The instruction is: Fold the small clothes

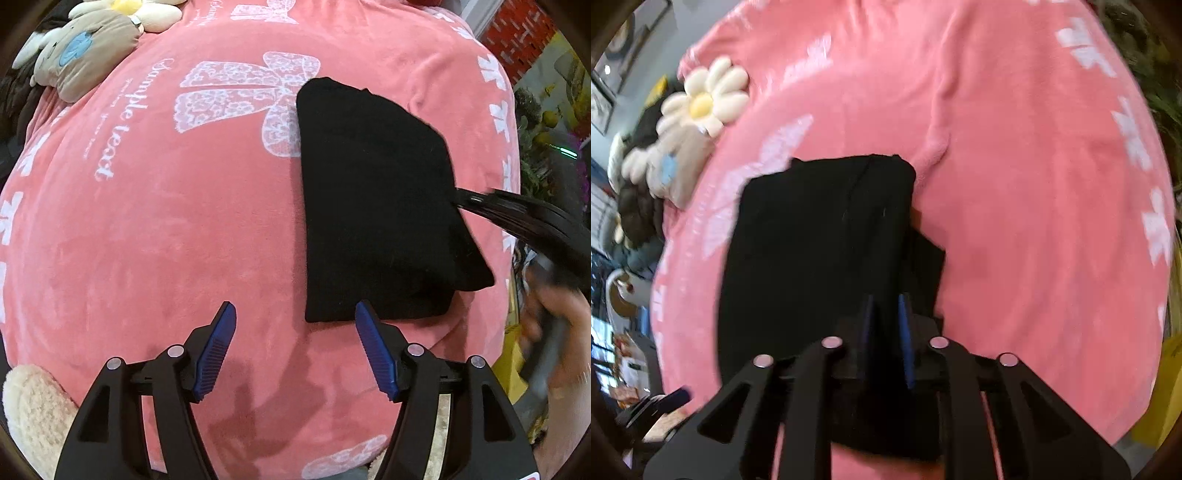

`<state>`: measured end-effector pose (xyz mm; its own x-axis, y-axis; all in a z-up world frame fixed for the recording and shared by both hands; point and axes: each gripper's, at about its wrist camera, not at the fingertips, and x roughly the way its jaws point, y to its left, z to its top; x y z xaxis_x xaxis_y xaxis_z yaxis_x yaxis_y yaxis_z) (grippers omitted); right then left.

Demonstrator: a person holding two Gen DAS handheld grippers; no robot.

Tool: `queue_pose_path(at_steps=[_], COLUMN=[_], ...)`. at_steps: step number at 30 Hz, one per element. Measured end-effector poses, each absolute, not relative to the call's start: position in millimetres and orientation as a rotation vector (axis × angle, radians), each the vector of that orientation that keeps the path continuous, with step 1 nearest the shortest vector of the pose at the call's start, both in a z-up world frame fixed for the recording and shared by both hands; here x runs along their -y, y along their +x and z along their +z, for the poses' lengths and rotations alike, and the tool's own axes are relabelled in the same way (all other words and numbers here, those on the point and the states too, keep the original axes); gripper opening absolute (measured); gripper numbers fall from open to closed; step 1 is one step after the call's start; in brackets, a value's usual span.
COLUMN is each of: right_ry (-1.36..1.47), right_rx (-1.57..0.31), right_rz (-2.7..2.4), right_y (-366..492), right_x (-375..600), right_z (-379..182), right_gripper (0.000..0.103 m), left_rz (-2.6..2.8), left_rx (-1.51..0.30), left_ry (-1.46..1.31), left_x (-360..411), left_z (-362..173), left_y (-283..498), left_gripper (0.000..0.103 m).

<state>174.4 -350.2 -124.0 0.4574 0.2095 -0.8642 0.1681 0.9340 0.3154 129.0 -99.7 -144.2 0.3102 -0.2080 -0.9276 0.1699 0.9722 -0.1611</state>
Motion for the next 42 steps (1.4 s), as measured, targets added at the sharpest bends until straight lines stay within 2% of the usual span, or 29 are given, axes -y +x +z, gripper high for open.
queue_pose_path(at_steps=[2, 5, 6, 7, 9, 10, 11, 13, 15, 16, 17, 22, 24, 26, 27, 29, 31, 32, 33, 34, 35, 39, 42], right_ry=[0.449, 0.5, 0.489, 0.47, 0.461, 0.459, 0.456, 0.463, 0.477, 0.464, 0.447, 0.452, 0.519, 0.534, 0.531, 0.519, 0.519, 0.527, 0.568, 0.612, 0.637, 0.705, 0.52], right_rx=[-1.096, -1.133, -1.142, -1.152, -1.152, -1.149, -1.15, -1.168, -1.127, -1.113, -1.109, -1.294, -1.18, -1.117, -1.098, -1.1, -1.132, -1.169, -1.204, -1.212, -1.2, -1.083, -1.218], right_rz=[0.028, 0.03, 0.037, 0.042, 0.036, 0.031, 0.021, 0.011, 0.025, 0.02, -0.006, -0.064, -0.048, -0.039, -0.027, 0.0, 0.007, 0.015, 0.05, 0.068, 0.073, 0.209, 0.122], right_y=[143, 111, 109, 108, 110, 114, 116, 118, 110, 106, 99, 89, 83, 87, 92, 106, 120, 128, 133, 133, 132, 114, 114], right_x=[349, 342, 336, 330, 323, 319, 319, 323, 328, 332, 337, 354, 359, 357, 355, 350, 345, 343, 342, 341, 339, 331, 324], right_z=[-122, -133, -135, -140, -143, -144, -146, -147, -131, -125, -121, -172, -147, -130, -125, -127, -142, -156, -169, -173, -167, -114, -142], right_gripper=[0.025, 0.027, 0.03, 0.039, 0.043, 0.041, 0.028, 0.01, 0.007, 0.0, 0.0, 0.0, 0.01, 0.059, 0.064, 0.065, 0.065, 0.061, 0.036, 0.024, 0.018, 0.015, 0.02], left_rz=[-0.252, -0.251, -0.249, -0.246, -0.238, -0.235, -0.233, -0.229, -0.229, -0.228, -0.231, -0.231, -0.235, -0.234, -0.238, -0.241, -0.247, -0.247, -0.247, -0.246, -0.245, -0.255, -0.264], left_rx=[-1.228, -1.237, -1.238, -1.238, -1.242, -1.243, -1.244, -1.243, -1.237, -1.233, -1.227, -1.242, -1.253, -1.245, -1.242, -1.25, -1.257, -1.256, -1.252, -1.251, -1.252, -1.261, -1.278], left_ry=[-0.031, -0.023, -0.023, -0.02, -0.01, -0.009, -0.009, -0.005, 0.006, 0.012, 0.017, 0.029, 0.03, 0.036, 0.038, 0.043, 0.045, 0.046, 0.045, 0.044, 0.043, 0.02, -0.012], left_x=[101, 103, 103, 103, 105, 105, 104, 104, 103, 103, 103, 105, 106, 108, 109, 111, 114, 114, 114, 114, 113, 103, 97], left_z=[-145, -150, -151, -151, -152, -152, -152, -150, -147, -146, -145, -151, -153, -152, -152, -154, -154, -154, -153, -153, -153, -152, -152], left_y=[129, 129, 129, 128, 126, 126, 125, 122, 119, 118, 117, 117, 116, 115, 115, 115, 115, 115, 115, 115, 115, 119, 125], left_gripper=[0.064, 0.065, 0.065, 0.065, 0.065, 0.065, 0.065, 0.066, 0.067, 0.069, 0.069, 0.07, 0.07, 0.07, 0.07, 0.07, 0.07, 0.07, 0.07, 0.07, 0.07, 0.07, 0.07])
